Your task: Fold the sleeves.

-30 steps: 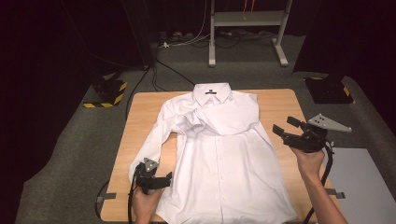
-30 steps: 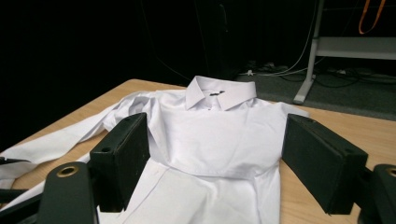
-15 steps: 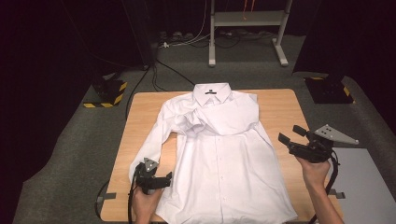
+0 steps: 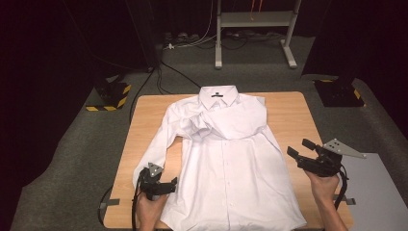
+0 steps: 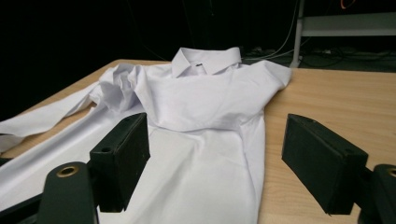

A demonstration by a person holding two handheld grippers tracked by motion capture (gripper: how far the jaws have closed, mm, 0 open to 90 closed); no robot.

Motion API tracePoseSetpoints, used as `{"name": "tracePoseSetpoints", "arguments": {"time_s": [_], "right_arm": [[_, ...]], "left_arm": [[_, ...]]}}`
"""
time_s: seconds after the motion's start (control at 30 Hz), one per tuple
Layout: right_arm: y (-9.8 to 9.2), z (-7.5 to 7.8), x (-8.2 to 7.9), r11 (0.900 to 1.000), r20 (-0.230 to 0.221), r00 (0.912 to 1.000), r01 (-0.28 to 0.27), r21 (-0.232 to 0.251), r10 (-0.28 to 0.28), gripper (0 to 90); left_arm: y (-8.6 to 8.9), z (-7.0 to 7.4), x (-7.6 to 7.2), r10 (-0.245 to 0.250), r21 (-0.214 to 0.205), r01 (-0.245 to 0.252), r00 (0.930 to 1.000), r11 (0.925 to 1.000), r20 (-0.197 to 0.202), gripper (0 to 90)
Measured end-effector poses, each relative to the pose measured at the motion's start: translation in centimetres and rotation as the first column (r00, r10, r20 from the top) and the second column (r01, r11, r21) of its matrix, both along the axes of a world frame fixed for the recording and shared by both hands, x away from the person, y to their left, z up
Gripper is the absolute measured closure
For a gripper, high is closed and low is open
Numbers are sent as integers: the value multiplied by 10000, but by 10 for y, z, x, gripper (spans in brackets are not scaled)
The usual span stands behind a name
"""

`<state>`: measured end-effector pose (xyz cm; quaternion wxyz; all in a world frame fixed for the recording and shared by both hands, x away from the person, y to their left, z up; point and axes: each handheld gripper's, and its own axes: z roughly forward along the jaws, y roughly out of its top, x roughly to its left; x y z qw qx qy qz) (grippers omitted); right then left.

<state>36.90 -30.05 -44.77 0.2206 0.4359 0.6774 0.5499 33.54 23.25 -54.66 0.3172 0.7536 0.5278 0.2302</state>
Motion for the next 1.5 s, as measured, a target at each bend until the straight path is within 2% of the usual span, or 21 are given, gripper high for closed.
{"name": "tracePoseSetpoints", "arguments": {"time_s": [0.2,0.3,0.5,0.8,1.23,1.5], "right_arm": [[-2,-16,-2,9993,-379,9989,279,-250,-288,232],[-2,-27,-4,9972,-579,9972,437,-614,-473,232],[-8,-48,-5,9954,-1026,9919,680,-674,-747,232],[-9,-69,-8,9900,-1435,9844,858,-1117,-1015,232],[-7,-87,-7,9754,-2033,9697,945,-1990,-1354,228],[-6,-95,-5,9693,-2287,9625,930,-2275,-1460,225]], "left_arm": [[0,0,0,-3,-7,3,10000,10000,-4,84],[0,0,0,-2,-3,2,10000,10000,-5,84],[0,0,0,3,0,-3,10000,10000,-4,84],[0,0,0,3,-4,-3,10000,10000,-9,83],[0,0,0,-9,-12,9,10000,10000,-25,81],[0,0,1,-14,-31,13,10000,10000,-54,78]]}}
